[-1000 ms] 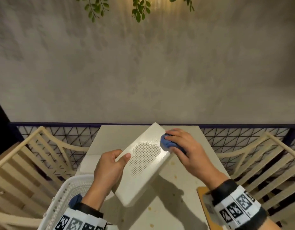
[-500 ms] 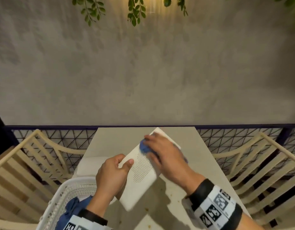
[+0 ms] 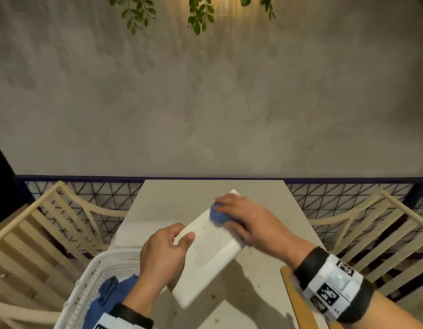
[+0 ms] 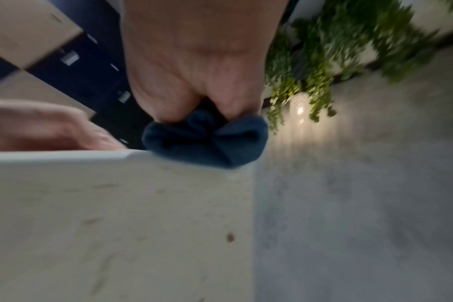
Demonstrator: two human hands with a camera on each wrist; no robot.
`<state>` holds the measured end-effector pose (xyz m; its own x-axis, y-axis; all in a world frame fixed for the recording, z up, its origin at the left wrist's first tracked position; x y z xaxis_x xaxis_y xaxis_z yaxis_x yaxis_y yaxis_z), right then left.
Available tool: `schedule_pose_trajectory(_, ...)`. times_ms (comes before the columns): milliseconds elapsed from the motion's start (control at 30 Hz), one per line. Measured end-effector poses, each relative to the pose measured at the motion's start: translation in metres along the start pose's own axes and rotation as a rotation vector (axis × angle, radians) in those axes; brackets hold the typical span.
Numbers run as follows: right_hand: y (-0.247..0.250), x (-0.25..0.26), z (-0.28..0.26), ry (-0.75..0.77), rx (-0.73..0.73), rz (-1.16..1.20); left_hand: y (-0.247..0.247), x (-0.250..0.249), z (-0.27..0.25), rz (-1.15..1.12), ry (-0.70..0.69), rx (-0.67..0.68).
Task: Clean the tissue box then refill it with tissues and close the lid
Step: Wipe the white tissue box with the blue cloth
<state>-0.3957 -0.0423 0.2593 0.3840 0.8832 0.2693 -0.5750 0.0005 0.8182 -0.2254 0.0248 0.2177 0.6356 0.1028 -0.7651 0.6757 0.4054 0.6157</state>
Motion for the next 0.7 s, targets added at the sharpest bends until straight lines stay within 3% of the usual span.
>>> schedule_pose_trajectory(67, 0.01, -0.008, 0.006, -0.16, -0.104, -0.038, -0.003, -0.005, -0.002, 0.025, -0.005, -0.007)
schedule_pose_trajectory(200, -0.022, 0.041, 0.012, 0.124, 0.048, 0.019, -0.004, -0.009, -0.001, 0.03, -0.013, -0.023)
schedule_pose_trajectory(233, -0.017, 0.035, 0.014, 0.097, 0.073, 0.036, -0.003, -0.007, -0.001, 0.032, -0.017, -0.021)
schedule_pose_trajectory(367, 0.015, -0.028, 0.019, -0.293, 0.003, 0.209, 0.003, 0.001, -0.002, -0.007, -0.047, 0.01)
schedule_pose_trajectory(500, 0.016, -0.052, -0.001, -0.561, -0.014, 0.933, 0.008, 0.022, 0.0, -0.245, -0.115, 0.044)
schedule_pose_trajectory(567, 0.018, -0.047, -0.007, -0.558, -0.031, 1.046, 0.005, 0.032, 0.001, -0.392, -0.108, 0.088)
schedule_pose_trajectory(700, 0.029, -0.024, -0.008, -0.341, 0.02, 0.835, -0.009, 0.046, -0.002, -0.561, -0.066, 0.272)
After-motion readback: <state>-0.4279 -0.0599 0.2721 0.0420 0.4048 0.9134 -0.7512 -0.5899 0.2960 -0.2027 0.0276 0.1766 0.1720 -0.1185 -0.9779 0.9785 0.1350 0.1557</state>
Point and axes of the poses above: each hand's wrist, its own z-axis towards the middle knuckle, its own y-axis out of the back of the hand, x = y × z, the point moved 6 cm from there along z, towards the middle knuckle
